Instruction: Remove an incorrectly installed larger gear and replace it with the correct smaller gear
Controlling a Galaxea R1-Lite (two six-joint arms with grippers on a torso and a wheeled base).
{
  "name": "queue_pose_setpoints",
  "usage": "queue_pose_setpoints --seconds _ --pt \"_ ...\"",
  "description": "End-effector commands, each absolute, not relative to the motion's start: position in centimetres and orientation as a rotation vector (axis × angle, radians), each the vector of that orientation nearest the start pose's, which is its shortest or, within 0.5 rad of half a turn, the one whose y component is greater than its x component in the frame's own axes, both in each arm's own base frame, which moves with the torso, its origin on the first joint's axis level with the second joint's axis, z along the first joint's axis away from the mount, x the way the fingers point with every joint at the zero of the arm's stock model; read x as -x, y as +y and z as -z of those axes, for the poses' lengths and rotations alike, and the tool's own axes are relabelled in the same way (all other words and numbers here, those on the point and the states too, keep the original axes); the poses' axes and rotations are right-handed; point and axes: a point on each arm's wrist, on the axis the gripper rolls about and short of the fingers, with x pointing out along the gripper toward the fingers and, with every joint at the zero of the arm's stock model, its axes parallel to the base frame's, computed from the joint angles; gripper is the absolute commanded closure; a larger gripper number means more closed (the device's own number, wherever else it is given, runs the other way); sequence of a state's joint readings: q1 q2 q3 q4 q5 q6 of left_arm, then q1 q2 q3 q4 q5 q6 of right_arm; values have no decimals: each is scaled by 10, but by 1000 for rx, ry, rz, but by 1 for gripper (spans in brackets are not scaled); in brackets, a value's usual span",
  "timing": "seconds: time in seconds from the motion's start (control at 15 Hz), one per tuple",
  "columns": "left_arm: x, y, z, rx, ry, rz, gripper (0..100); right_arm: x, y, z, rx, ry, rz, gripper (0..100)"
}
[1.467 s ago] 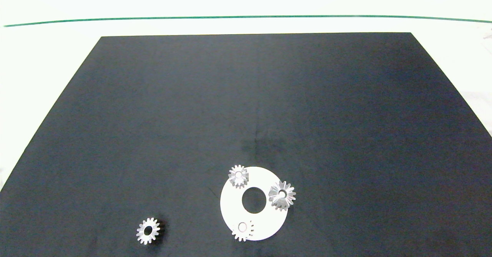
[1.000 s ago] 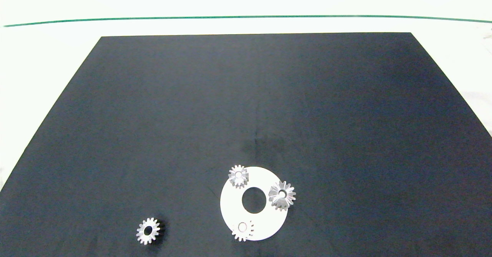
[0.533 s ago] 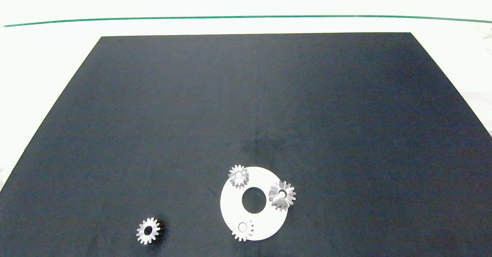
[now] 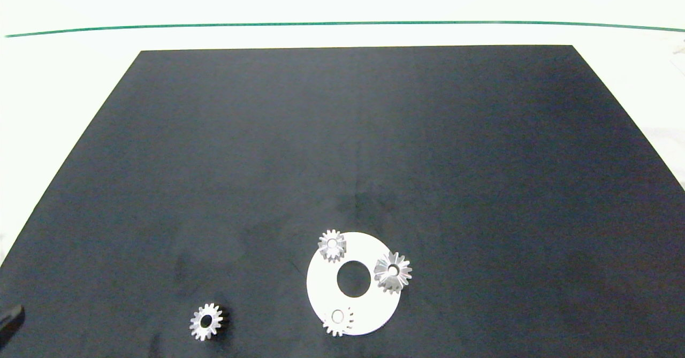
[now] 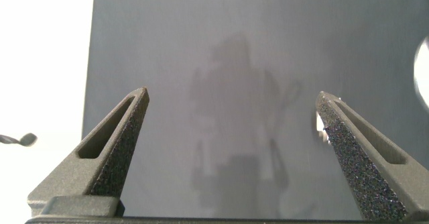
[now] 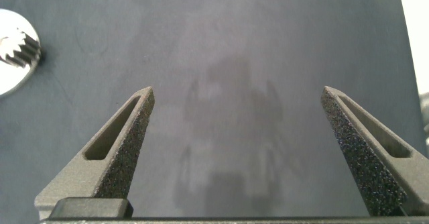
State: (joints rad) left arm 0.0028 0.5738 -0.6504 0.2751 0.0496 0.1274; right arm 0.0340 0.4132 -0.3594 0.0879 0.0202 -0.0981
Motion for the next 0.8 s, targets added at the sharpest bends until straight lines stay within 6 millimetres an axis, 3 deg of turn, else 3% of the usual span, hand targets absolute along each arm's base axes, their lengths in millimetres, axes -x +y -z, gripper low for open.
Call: queue_pose_setpoints --seconds 0.07,0.2,0.4,0.8 --pt "-106 2 -316 -186 339 -78 0 -67 17 -217 237 276 -292 0" --pt "-102 3 -314 -155 467 -79 0 -93 38 -225 300 330 -382 0" --pt "-101 6 -321 -136 492 -115 0 -128 85 -231 371 393 -547 0" --pt "-86 9 -326 -129 507 -150 0 -148 159 -223 461 450 -779 0"
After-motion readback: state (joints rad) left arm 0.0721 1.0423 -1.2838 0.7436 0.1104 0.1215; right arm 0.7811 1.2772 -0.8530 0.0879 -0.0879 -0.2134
